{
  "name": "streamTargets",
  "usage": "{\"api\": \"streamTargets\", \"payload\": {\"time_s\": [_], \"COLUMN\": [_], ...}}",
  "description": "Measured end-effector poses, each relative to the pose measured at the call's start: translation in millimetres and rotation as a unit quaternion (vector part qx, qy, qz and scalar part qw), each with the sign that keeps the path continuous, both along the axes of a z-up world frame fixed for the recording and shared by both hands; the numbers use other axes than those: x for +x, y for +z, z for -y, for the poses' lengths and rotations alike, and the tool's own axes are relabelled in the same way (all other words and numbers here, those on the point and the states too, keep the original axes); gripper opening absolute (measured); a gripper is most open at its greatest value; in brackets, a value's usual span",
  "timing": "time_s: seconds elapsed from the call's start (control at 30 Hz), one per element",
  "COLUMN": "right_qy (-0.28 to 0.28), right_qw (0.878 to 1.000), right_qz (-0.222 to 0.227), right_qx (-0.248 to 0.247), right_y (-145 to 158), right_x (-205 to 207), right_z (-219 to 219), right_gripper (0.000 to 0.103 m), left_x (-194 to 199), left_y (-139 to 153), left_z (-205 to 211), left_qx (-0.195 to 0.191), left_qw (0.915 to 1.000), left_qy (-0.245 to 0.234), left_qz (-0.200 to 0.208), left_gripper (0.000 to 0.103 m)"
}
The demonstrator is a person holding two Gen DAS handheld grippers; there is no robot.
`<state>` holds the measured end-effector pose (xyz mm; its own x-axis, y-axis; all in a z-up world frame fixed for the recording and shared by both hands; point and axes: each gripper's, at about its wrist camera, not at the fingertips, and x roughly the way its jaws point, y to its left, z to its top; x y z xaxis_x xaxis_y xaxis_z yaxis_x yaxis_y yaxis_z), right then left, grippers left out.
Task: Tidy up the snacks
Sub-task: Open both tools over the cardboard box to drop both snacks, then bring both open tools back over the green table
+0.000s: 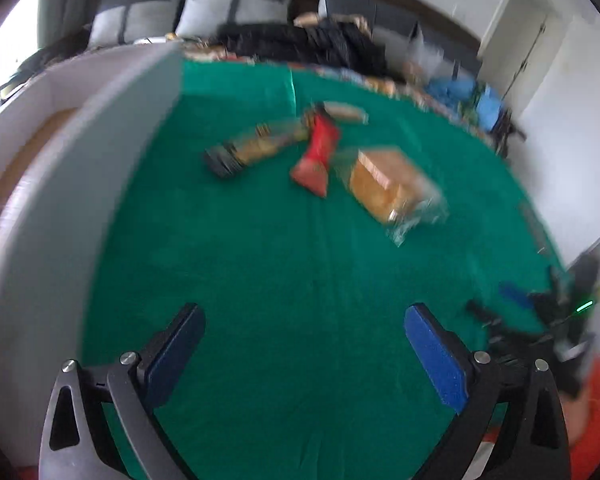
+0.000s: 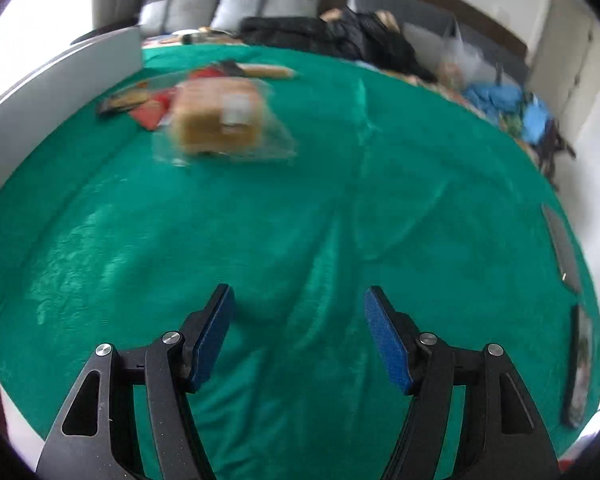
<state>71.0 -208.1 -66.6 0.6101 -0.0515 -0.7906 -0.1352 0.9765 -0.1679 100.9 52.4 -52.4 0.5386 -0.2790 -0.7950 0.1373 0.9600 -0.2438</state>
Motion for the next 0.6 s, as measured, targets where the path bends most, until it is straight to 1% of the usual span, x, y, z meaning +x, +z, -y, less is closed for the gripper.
{"api": "streamTargets", "payload": {"time_s": [0.1, 0.2, 0.23, 0.27, 0.3, 0.37, 0.4, 0.47, 0.6], "right_qy": [-0.013, -0.013, -0.015, -0.019, -0.022, -0.032, -0.034, -0.036, -0.037], "right_qw": [1.000, 1.000, 1.000, 0.999, 0.999, 0.998, 0.998, 0.998, 0.998], "right_qz": [0.000, -0.009, -0.001, -0.004, -0.003, -0.006, -0.002, -0.002, -0.001], "right_qx": [0.013, 0.017, 0.026, 0.028, 0.037, 0.061, 0.061, 0.058, 0.060], "right_y": [3, 1, 1, 1, 1, 0, 2, 1, 1], "right_x": [14, 19, 20, 24, 26, 28, 16, 15, 15], "right_z": [11, 13, 17, 17, 18, 24, 15, 13, 12], "right_gripper": [0.071, 0.072, 0.077, 0.079, 0.080, 0.086, 0.087, 0.089, 0.091], "left_x": [22, 37, 41, 45, 48, 48, 47, 43, 44], "left_y": [-22, -32, -35, -38, -42, -46, -47, -51, -52], "left_z": [11, 6, 3, 2, 1, 1, 1, 7, 4], "left_qx": [0.029, 0.037, 0.040, 0.043, 0.047, 0.064, 0.074, 0.113, 0.107], "left_qw": [0.9994, 0.9984, 0.9981, 0.9978, 0.9976, 0.9971, 0.9966, 0.9933, 0.9939], "left_qy": [0.017, 0.041, 0.047, 0.050, 0.050, 0.042, 0.036, 0.016, 0.017], "left_qz": [-0.010, -0.008, -0.007, -0.007, -0.009, 0.003, 0.007, 0.020, 0.023], "left_gripper": [0.099, 0.099, 0.099, 0.099, 0.099, 0.099, 0.099, 0.103, 0.103]}}
